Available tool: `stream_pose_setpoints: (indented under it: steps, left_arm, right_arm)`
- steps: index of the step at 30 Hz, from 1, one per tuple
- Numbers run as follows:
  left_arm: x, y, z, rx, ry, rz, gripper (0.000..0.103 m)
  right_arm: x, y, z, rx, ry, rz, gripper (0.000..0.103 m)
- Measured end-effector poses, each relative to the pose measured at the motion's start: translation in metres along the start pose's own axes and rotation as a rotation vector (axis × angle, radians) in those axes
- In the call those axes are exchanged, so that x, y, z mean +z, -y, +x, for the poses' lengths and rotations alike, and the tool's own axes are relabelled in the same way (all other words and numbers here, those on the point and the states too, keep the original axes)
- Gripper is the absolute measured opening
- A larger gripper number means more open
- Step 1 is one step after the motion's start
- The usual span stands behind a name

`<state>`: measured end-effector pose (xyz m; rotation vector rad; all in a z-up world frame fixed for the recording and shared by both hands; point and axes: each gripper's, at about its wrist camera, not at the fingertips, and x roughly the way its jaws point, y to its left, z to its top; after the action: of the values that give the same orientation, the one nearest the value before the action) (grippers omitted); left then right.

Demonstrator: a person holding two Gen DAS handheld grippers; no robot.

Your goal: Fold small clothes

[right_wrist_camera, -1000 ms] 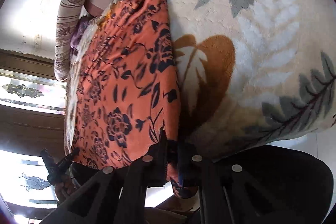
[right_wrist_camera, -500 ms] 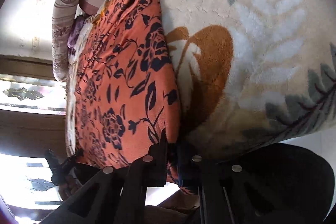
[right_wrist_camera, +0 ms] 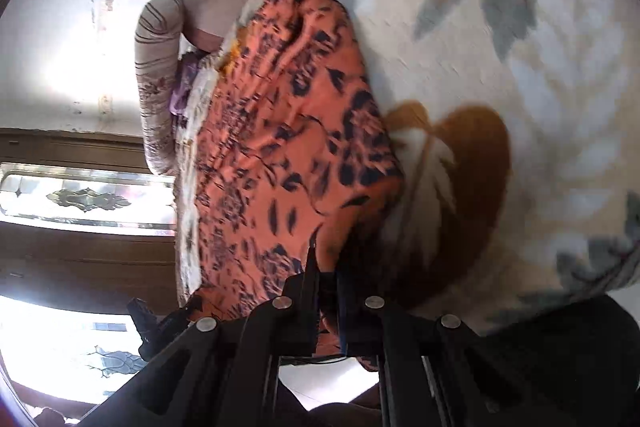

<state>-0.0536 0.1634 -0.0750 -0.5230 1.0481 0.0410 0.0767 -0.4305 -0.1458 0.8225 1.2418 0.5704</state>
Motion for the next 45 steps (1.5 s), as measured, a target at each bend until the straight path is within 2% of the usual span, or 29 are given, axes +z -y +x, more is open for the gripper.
stream_pose_setpoints:
  steps: [2, 4, 6, 8, 9, 10, 11, 12, 14, 15, 16, 17, 19, 20, 23, 26, 27, 29, 31, 32, 33, 34, 35, 37, 40, 43, 45]
  left_arm:
    - [0.043, 0.020, -0.014, -0.073, 0.078, 0.021, 0.007]
    - [0.096, 0.037, -0.019, -0.107, 0.153, 0.039, 0.007]
    - [0.151, 0.052, -0.011, -0.115, 0.220, 0.058, 0.008]
    - [0.196, 0.059, 0.013, -0.076, 0.298, 0.054, 0.012]
    - [0.215, 0.058, 0.032, -0.043, 0.290, 0.048, 0.023]
    - [0.233, 0.057, 0.064, -0.001, 0.231, 0.043, 0.036]
    - [0.243, 0.056, 0.099, 0.053, 0.151, 0.047, 0.068]
    - [0.246, 0.050, 0.126, 0.106, 0.095, 0.050, 0.073]
    - [0.239, 0.034, 0.158, 0.210, 0.051, 0.036, 0.071]
    - [0.236, 0.028, 0.160, 0.230, 0.038, 0.016, 0.070]
    - [0.229, 0.021, 0.153, 0.193, 0.062, -0.009, 0.070]
    - [0.222, 0.016, 0.140, 0.156, 0.105, -0.027, 0.072]
    - [0.205, 0.010, 0.111, 0.143, 0.168, -0.042, 0.072]
    - [0.195, 0.008, 0.099, 0.128, 0.182, -0.047, 0.076]
    - [0.162, 0.005, 0.088, 0.090, 0.168, -0.058, 0.081]
    - [0.145, 0.010, 0.125, 0.086, 0.052, -0.062, 0.082]
    - [0.143, 0.012, 0.137, 0.104, 0.029, -0.071, 0.084]
    - [0.144, 0.028, 0.143, 0.148, 0.089, -0.017, 0.092]
    - [0.155, 0.038, 0.155, 0.157, 0.065, 0.010, 0.091]
    - [0.160, 0.041, 0.160, 0.183, 0.064, 0.012, 0.072]
    - [0.164, 0.045, 0.162, 0.196, 0.049, 0.020, 0.032]
    - [0.169, 0.046, 0.162, 0.165, 0.017, 0.011, 0.022]
    - [0.174, 0.047, 0.158, 0.161, 0.007, -0.009, 0.021]
    - [0.177, 0.055, 0.134, 0.137, 0.051, 0.007, 0.020]
    - [0.165, 0.069, 0.080, 0.068, 0.126, 0.046, 0.020]
    - [0.126, 0.071, 0.036, 0.063, 0.169, 0.069, 0.020]
    - [0.091, 0.059, 0.029, 0.049, 0.139, 0.051, 0.024]
  right_arm:
    - [0.029, -0.023, -0.008, 0.063, 0.052, -0.028, 0.007]
    - [0.068, -0.052, -0.010, 0.116, 0.117, -0.067, 0.007]
    - [0.116, -0.077, -0.008, 0.141, 0.201, -0.099, 0.007]
    - [0.161, -0.087, 0.001, 0.150, 0.283, -0.076, 0.007]
    - [0.184, -0.086, 0.012, 0.111, 0.312, -0.054, 0.008]
    - [0.203, -0.083, 0.027, 0.045, 0.321, -0.045, 0.009]
    - [0.220, -0.074, 0.047, 0.002, 0.288, -0.024, 0.016]
    - [0.230, -0.062, 0.066, -0.039, 0.256, 0.018, 0.035]
    - [0.225, -0.043, 0.082, -0.136, 0.272, 0.060, 0.052]
    - [0.213, -0.038, 0.081, -0.122, 0.295, 0.074, 0.052]
    - [0.200, -0.037, 0.077, -0.105, 0.312, 0.070, 0.054]
    - [0.183, -0.040, 0.070, -0.109, 0.337, 0.040, 0.062]
    - [0.143, -0.042, 0.046, -0.128, 0.415, 0.005, 0.070]
    - [0.122, -0.040, 0.038, -0.107, 0.423, 0.008, 0.077]
    - [0.080, -0.028, 0.040, -0.103, 0.349, 0.059, 0.078]
    - [0.064, -0.008, 0.066, -0.022, 0.267, 0.188, 0.077]
    - [0.065, -0.009, 0.072, -0.028, 0.290, 0.197, 0.078]
    - [0.077, -0.020, 0.084, -0.045, 0.337, 0.204, 0.078]
    - [0.092, -0.022, 0.098, -0.018, 0.352, 0.275, 0.078]
    - [0.102, -0.022, 0.104, -0.022, 0.349, 0.281, 0.077]
    - [0.108, -0.024, 0.109, -0.045, 0.367, 0.290, 0.061]
    - [0.117, -0.028, 0.114, -0.076, 0.380, 0.288, 0.037]
    - [0.124, -0.028, 0.119, -0.097, 0.358, 0.286, 0.014]
    - [0.129, -0.035, 0.117, -0.110, 0.349, 0.284, 0.014]
    - [0.122, -0.073, 0.083, -0.087, 0.382, 0.150, 0.010]
    - [0.094, -0.101, 0.044, -0.083, 0.395, 0.027, 0.009]
    - [0.069, -0.097, 0.028, -0.094, 0.384, 0.009, 0.010]
